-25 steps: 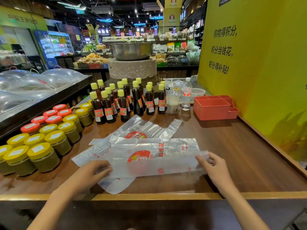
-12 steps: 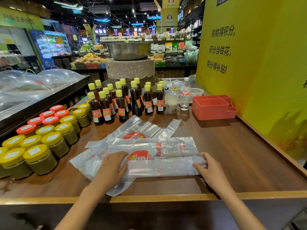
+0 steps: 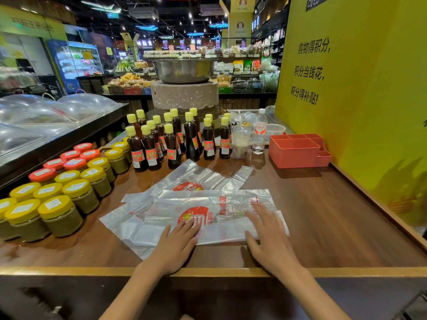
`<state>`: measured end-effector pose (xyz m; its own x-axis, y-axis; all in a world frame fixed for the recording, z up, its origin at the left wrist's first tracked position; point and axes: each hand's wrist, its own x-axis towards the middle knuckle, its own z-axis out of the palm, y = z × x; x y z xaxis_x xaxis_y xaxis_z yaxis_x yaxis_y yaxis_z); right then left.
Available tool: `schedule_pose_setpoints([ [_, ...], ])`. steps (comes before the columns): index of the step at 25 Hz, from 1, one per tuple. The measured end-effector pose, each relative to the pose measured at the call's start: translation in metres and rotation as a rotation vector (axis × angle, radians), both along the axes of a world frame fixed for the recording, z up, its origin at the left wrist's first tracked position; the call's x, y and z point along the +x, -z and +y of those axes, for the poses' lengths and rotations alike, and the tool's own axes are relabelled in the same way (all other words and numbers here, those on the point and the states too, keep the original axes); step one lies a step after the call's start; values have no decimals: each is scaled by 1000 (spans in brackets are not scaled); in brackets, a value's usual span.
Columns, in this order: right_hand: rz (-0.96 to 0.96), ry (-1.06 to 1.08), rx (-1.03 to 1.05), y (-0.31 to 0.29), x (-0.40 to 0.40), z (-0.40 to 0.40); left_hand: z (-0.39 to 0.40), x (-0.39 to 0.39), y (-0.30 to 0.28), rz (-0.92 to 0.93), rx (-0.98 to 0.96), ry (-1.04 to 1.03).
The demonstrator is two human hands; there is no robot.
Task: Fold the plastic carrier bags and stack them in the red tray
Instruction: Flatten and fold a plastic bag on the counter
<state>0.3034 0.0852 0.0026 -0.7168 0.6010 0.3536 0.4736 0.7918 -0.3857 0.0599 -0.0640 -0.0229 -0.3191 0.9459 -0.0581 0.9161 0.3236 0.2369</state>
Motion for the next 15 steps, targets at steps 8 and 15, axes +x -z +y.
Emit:
schedule_pose_setpoints([
  [8, -434, -214, -179, 12, -47, -20, -1, -5, -1, -18, -22, 15],
  [15, -537, 53, -207, 11, 19, 42, -16, -41, 2, -27, -70, -56],
])
